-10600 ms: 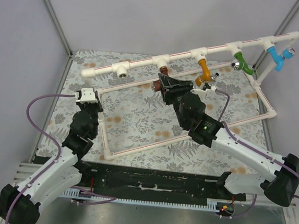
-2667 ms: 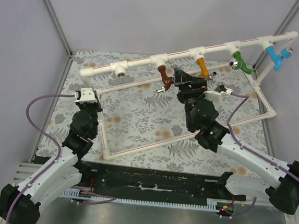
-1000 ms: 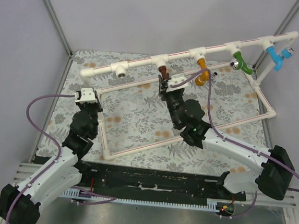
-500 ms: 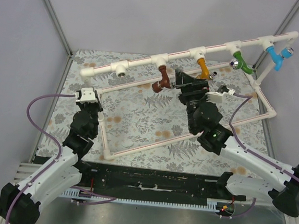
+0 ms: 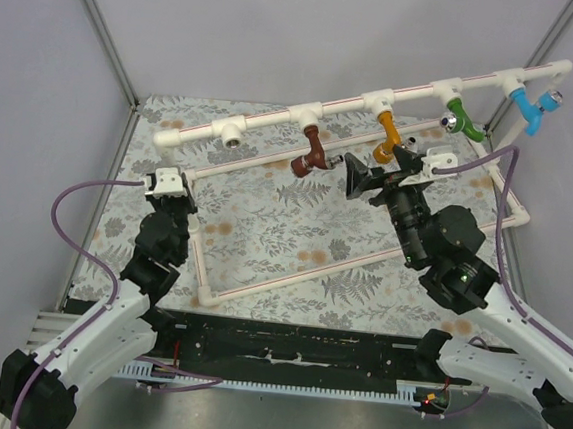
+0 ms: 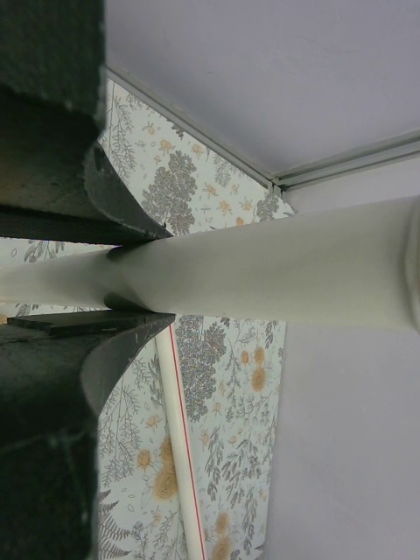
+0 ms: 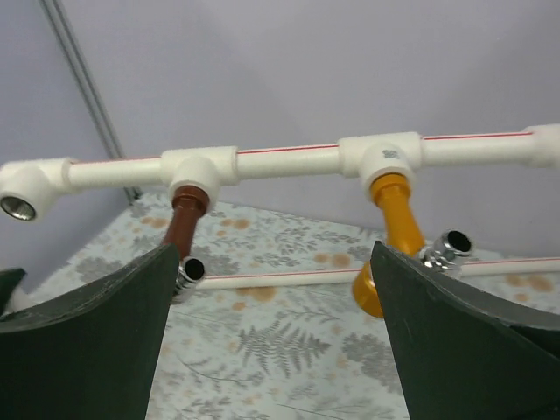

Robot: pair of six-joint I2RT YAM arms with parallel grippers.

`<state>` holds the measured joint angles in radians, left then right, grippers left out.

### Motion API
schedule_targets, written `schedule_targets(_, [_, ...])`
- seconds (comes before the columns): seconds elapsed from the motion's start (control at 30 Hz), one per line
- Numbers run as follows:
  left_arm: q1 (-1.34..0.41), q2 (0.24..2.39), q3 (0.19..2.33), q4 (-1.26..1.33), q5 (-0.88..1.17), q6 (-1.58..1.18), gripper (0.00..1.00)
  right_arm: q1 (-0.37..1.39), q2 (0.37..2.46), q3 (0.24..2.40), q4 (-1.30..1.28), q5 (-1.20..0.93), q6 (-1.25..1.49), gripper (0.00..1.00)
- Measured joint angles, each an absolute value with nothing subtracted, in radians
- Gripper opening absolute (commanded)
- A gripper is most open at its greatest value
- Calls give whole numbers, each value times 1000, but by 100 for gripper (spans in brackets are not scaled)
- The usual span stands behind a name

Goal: Install the water faucets

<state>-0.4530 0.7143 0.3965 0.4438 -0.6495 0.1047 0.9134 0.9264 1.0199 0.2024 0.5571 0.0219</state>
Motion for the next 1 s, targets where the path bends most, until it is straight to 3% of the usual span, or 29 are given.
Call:
schedule_targets(0.27, [-443, 778, 443, 432, -689, 84, 3, 914, 783, 991, 24, 687, -173, 98])
schedule_targets(0.53, [-418, 891, 535, 397, -730, 52, 12, 913, 543, 892, -275, 823, 21, 98])
schedule_targets(0.83, [-307, 1094, 661, 426, -680, -8, 12, 913, 368, 878, -546, 913, 229, 98])
schedule_targets(0.93, [-242, 1200, 741, 430, -625, -40, 21, 913, 370, 879, -632, 933, 274, 98])
schedule_targets(1.0, [-194, 1290, 821, 422, -577, -60, 32, 913, 370, 884, -685, 947, 299, 98])
